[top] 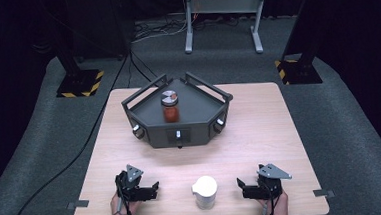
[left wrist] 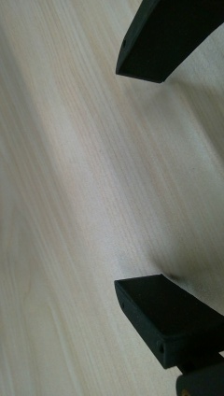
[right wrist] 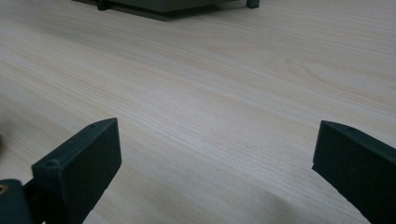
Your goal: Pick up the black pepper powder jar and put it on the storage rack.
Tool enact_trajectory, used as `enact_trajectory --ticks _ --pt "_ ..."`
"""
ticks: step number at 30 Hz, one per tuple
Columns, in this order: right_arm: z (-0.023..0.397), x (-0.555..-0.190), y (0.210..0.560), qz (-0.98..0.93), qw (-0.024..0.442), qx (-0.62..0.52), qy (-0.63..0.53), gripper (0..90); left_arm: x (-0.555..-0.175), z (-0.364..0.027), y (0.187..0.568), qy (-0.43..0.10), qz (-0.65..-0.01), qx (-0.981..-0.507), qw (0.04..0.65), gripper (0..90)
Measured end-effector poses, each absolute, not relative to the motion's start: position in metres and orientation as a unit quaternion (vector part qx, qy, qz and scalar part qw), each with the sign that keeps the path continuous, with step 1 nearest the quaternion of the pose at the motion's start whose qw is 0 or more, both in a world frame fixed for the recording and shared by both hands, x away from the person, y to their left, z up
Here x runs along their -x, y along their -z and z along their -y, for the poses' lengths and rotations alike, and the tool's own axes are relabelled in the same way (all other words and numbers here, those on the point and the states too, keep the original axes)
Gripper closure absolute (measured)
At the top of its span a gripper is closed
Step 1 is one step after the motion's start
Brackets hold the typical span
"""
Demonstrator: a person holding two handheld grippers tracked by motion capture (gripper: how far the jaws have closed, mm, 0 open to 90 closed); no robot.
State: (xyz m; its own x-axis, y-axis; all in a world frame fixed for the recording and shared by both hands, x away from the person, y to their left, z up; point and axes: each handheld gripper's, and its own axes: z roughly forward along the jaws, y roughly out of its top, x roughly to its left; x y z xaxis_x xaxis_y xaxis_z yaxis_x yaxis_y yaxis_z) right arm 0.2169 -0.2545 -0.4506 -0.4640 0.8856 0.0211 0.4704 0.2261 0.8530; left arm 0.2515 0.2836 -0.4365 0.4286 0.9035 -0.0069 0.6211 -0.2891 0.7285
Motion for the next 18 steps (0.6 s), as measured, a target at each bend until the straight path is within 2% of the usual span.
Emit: enact_trajectory --ticks 8,18 --pt "0.254 -0.206 0.452 -0.736 0.237 -0.455 -0.441 0.0 -0.256 -0.284 0.437 -0.205 -0.492 -0.777 0.334 0.6" --pt "0.239 -0.171 0.442 -0.751 0.230 -0.419 -0.455 0.0 -0.257 -0.284 0.437 -0.204 -0.492 -0.778 0.333 0.3"
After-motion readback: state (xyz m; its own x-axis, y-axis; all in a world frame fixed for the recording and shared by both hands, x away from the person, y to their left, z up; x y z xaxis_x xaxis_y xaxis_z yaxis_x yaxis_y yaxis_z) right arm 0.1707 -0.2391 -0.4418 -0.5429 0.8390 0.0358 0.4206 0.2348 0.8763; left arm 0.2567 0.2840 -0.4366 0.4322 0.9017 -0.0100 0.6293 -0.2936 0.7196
